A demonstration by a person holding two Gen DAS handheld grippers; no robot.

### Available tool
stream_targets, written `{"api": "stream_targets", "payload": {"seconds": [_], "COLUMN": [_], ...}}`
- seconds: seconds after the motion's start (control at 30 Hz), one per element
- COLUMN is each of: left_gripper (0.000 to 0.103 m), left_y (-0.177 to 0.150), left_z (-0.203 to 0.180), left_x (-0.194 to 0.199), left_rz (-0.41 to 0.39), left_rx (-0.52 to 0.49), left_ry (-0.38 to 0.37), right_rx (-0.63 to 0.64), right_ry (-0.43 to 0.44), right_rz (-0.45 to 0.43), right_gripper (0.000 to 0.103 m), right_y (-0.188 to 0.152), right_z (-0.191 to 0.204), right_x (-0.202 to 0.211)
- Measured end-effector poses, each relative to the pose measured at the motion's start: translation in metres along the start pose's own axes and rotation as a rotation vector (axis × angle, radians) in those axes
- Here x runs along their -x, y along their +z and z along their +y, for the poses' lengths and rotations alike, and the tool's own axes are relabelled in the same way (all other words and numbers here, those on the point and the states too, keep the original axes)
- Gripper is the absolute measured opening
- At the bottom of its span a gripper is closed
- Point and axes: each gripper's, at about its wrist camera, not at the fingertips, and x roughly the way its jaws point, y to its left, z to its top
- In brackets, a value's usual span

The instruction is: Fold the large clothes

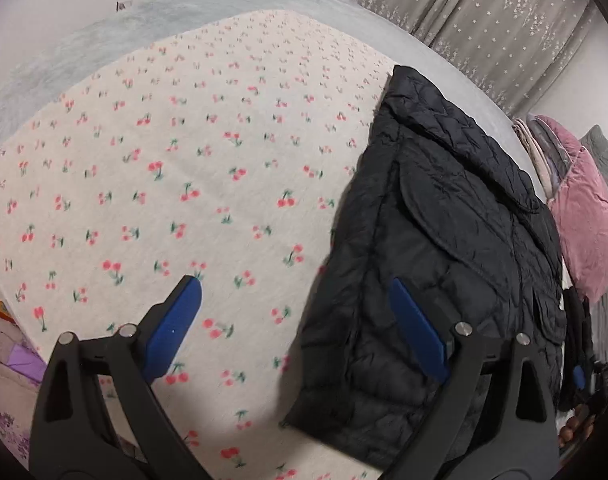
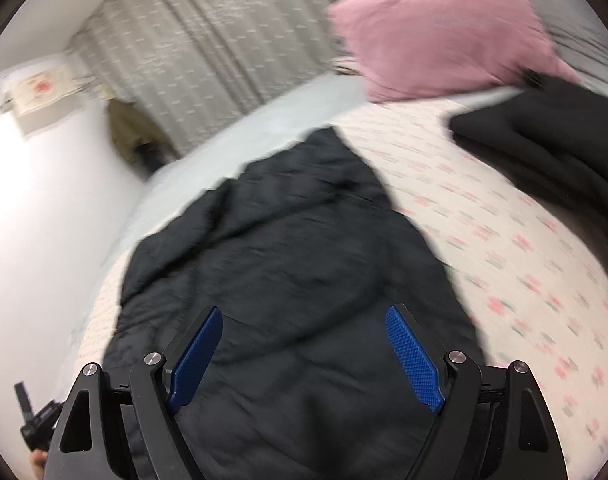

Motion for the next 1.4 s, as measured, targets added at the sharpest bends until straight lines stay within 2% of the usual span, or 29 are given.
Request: {"api": "stream_targets", "payload": {"seconds": [0.07,0.17,0.27,0.33,0.4,0.57,0.6,0.67,0.73,0.77,0.83,0.93,1.1,1.13,1.2,1.3,1.37,1.4], "left_gripper": [0.086,0.076,0.068,0.067,0.067,0.065,0.063,0.061,0.060,0.058,0.056,0.056,0.055,0.054,0.045,0.044,0.044,0.044], "left_y": [-0.006,-0.012,-0.020,-0.025,-0.030,-0.041,-0.043,-0.046,-0.047,-0.046,-0.047,-0.047,-0.050,-0.050,-0.051,-0.053,-0.054,-0.054], "left_z": [0.006,0.013,0.013,0.007,-0.003,-0.016,-0.018,-0.019,-0.019,-0.019,-0.016,-0.011,-0.010,-0.011,-0.015,-0.020,-0.022,-0.023], "left_x": [-0.002,-0.006,-0.010,-0.009,-0.008,-0.013,-0.016,-0.016,-0.015,-0.015,-0.013,-0.011,-0.011,-0.011,-0.012,-0.013,-0.013,-0.012], "left_rz": [0.031,0.075,0.122,0.130,0.134,0.163,0.169,0.168,0.163,0.163,0.162,0.160,0.166,0.167,0.169,0.161,0.158,0.155], "left_rx": [-0.006,0.012,0.044,0.032,0.004,-0.024,-0.028,-0.036,-0.044,-0.045,-0.038,-0.036,-0.048,-0.054,-0.069,-0.098,-0.109,-0.116], "left_ry": [-0.012,-0.049,-0.097,-0.115,-0.115,-0.114,-0.106,-0.096,-0.101,-0.104,-0.112,-0.120,-0.130,-0.132,-0.132,-0.110,-0.098,-0.090], "right_rx": [-0.054,-0.143,-0.164,-0.212,-0.266,-0.260,-0.239,-0.196,-0.217,-0.243,-0.287,-0.385,-0.456,-0.465,-0.456,-0.371,-0.336,-0.344], "right_ry": [-0.058,-0.072,-0.130,-0.166,-0.128,-0.133,-0.129,-0.098,-0.018,-0.005,-0.007,0.021,0.037,0.037,0.026,-0.015,-0.001,0.019], "right_rz": [0.015,0.046,0.073,0.119,0.140,0.145,0.151,0.175,0.216,0.222,0.176,0.112,0.128,0.133,0.146,0.146,0.141,0.152], "right_gripper": [0.085,0.085,0.085,0.085,0.084,0.080,0.077,0.059,0.014,0.013,0.007,0.006,0.006,0.006,0.006,0.011,0.018,0.027], "right_y": [-0.011,-0.025,-0.038,-0.049,-0.051,-0.053,-0.053,-0.054,-0.054,-0.053,-0.051,-0.052,-0.055,-0.056,-0.057,-0.055,-0.055,-0.056], "right_z": [-0.025,-0.055,-0.074,-0.089,-0.099,-0.103,-0.100,-0.091,-0.090,-0.093,-0.098,-0.111,-0.122,-0.123,-0.122,-0.108,-0.102,-0.103], "right_x": [0.009,0.022,0.029,0.029,0.030,0.033,0.032,0.026,0.015,0.011,0.016,0.027,0.023,0.022,0.021,0.023,0.023,0.021]}}
